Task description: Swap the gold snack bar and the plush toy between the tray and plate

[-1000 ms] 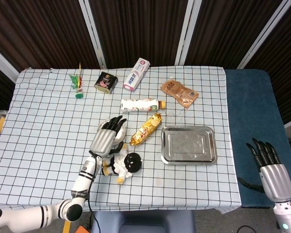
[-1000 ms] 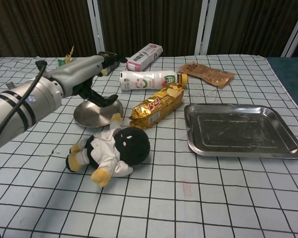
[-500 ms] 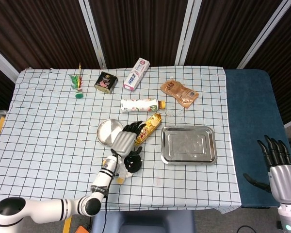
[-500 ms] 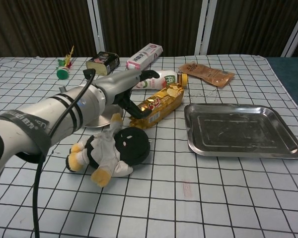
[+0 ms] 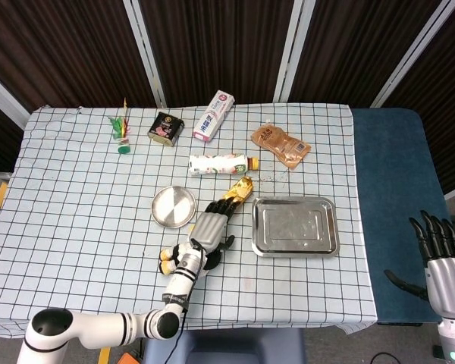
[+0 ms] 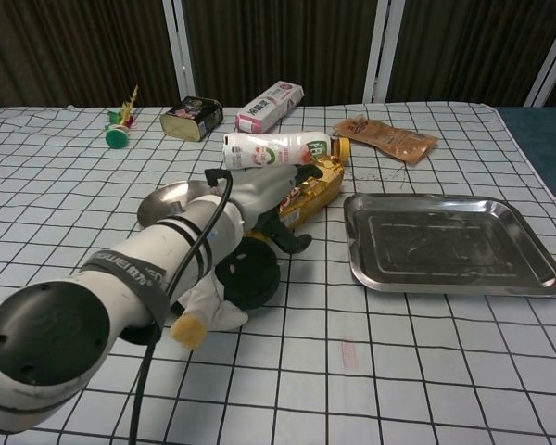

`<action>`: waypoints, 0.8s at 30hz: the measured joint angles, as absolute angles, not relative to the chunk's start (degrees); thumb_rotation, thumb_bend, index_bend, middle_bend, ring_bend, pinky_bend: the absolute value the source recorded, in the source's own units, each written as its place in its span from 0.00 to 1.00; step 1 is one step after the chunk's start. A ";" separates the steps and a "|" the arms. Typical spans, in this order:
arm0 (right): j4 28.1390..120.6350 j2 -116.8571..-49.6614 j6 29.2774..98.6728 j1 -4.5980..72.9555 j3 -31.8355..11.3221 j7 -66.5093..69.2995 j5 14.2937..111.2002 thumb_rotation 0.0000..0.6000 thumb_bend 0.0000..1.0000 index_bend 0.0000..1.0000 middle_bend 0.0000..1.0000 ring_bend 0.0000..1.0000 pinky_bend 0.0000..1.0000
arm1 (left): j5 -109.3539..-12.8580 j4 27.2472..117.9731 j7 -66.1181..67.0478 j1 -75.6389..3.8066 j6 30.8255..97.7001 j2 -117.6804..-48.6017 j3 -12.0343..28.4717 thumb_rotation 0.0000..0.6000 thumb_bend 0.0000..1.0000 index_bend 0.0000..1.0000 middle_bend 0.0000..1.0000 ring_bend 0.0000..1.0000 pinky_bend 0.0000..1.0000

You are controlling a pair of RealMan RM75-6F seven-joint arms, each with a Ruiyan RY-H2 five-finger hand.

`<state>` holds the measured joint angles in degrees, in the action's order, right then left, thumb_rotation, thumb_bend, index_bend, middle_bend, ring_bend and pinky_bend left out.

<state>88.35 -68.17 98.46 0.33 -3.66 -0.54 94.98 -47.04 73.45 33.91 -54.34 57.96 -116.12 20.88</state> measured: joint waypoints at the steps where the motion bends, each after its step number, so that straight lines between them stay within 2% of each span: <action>1: 88.36 -68.08 98.43 0.33 -3.61 -0.42 95.06 1.00 0.04 0.00 0.00 0.00 0.00 | -46.97 72.21 33.92 -54.76 57.98 -116.90 20.93 1.00 0.41 0.00 0.00 0.00 0.10; 16: 88.87 -67.26 96.78 0.64 -3.15 -0.15 95.14 1.00 0.04 0.00 0.00 0.00 0.00 | -52.30 53.37 29.95 -58.27 60.20 -125.20 22.10 1.00 0.43 0.00 0.00 0.00 0.10; 24: 88.61 -67.48 97.07 0.61 -3.24 0.25 95.40 1.00 0.04 0.00 0.00 0.00 0.00 | -54.48 48.08 27.73 -58.45 59.34 -126.94 22.09 1.00 0.43 0.00 0.01 0.03 0.11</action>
